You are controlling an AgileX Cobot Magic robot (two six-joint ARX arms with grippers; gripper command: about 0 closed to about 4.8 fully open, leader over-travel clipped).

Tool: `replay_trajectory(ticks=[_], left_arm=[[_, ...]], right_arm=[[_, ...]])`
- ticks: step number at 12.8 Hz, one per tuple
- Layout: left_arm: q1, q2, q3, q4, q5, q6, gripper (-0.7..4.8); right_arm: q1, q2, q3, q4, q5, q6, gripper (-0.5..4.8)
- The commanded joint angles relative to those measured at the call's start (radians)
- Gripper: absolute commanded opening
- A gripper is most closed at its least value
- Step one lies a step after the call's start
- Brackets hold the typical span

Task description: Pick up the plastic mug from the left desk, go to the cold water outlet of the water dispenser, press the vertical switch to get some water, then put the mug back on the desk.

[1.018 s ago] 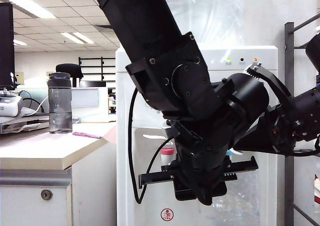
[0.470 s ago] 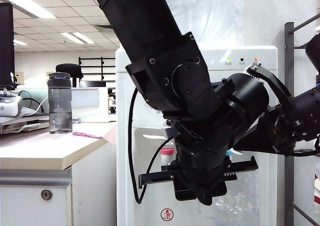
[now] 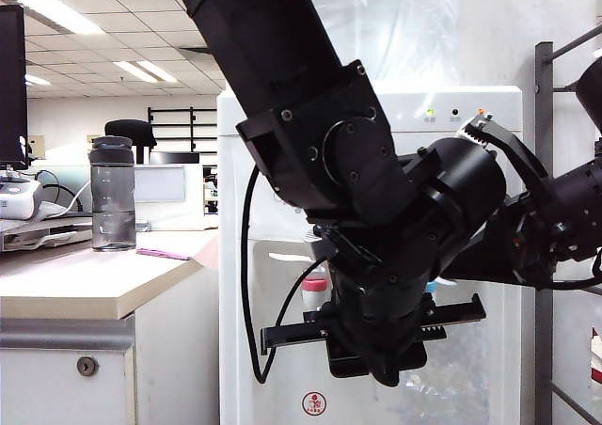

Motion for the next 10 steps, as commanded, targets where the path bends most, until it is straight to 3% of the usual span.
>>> replay_trajectory(ticks=[1, 10], left_arm=[[-0.003, -0.008, 0.006, 0.013, -0.006, 0.000, -0.06], [-0.003, -0.008, 0.006, 0.022, -0.007, 0.000, -0.06]], right_arm=[[0.000, -0.047, 0.002, -0.020, 0.016, 0.005, -0.01], [-0.030, -0.274, 0.002, -0.195, 0.079, -0.026, -0.01]])
